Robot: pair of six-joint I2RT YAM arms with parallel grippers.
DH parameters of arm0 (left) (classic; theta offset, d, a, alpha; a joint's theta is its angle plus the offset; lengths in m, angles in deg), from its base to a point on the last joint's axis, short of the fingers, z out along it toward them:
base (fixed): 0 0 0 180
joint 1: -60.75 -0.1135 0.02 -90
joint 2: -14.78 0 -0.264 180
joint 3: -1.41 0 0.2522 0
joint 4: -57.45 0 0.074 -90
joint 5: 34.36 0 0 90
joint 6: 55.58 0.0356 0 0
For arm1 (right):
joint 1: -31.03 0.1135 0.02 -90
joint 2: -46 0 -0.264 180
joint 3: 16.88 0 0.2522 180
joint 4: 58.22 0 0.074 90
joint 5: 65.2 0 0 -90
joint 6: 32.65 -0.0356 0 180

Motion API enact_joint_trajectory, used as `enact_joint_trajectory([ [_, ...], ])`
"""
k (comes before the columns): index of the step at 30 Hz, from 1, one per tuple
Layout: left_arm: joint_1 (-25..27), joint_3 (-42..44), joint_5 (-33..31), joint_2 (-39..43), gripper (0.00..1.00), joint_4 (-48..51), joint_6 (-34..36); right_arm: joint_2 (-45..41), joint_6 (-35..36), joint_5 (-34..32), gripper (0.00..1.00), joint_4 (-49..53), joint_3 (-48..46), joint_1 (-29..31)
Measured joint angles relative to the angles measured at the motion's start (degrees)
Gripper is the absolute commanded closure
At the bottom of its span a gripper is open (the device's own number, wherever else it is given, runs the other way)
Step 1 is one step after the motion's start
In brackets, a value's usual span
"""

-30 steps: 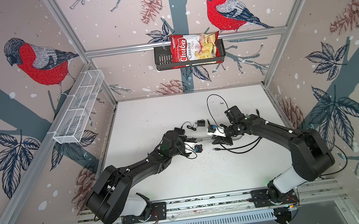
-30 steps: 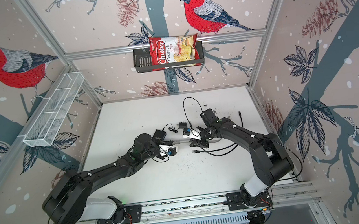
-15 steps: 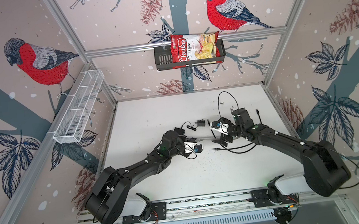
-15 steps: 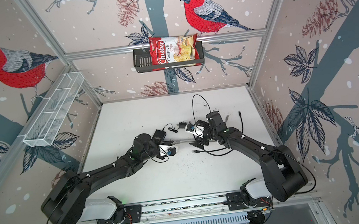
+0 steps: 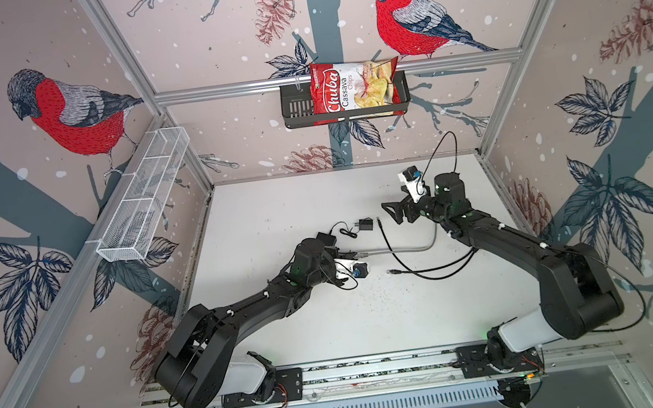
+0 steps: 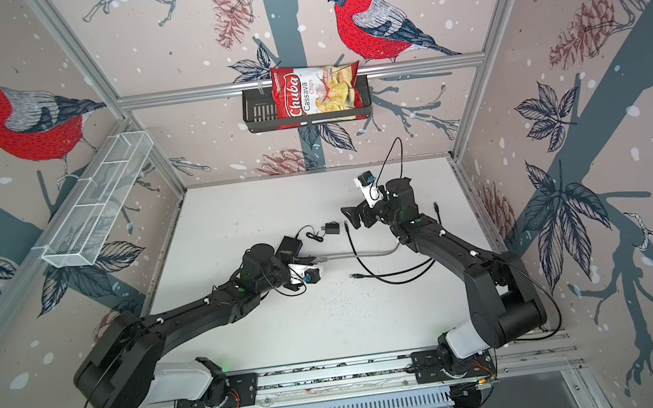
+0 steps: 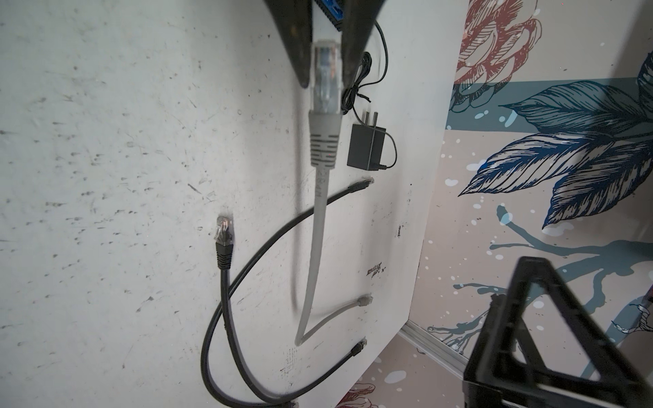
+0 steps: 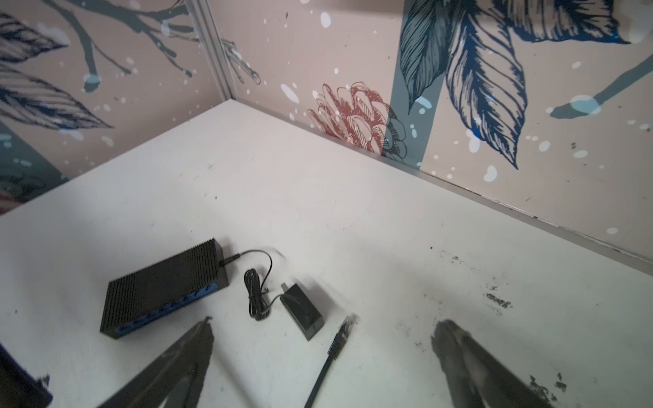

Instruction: Insert the plug into the switch port

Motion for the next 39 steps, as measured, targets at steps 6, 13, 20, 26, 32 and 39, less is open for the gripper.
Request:
enact_joint_trajectory([
  [6, 0.0, 0.0, -0.13, 0.2, 0.94, 0.0, -0.07, -4.02, -1.92, -10.69, 0.01, -7.91, -4.15, 4.13],
  [13, 0.0, 0.0, -0.15, 0.9, 0.94, 0.0, -0.26, -6.78, -13.42, -20.37, 0.01, -13.66, -6.1, -0.5],
  [20, -0.37, -1.29, 0.46, 1.01, 0.94, 2.25, -0.44, -11.17, 2.99, -19.85, 0.0, -16.33, -16.41, 9.22],
  [26, -0.5, -2.64, 2.54, 0.85, 0.94, 4.7, -1.46, -14.99, 22.88, -16.24, 0.14, -15.3, -23.93, 12.76],
  [32, -0.61, -3.02, 4.17, 0.83, 0.94, 5.77, -1.73, -15.82, 33.97, -7.19, 0.24, -11.13, -23.78, 13.68],
  [39, -0.63, -3.39, 5.03, 0.57, 0.95, 6.84, -1.77, -13.66, 39.93, -0.57, 0.35, -5.73, -20.79, 15.78],
])
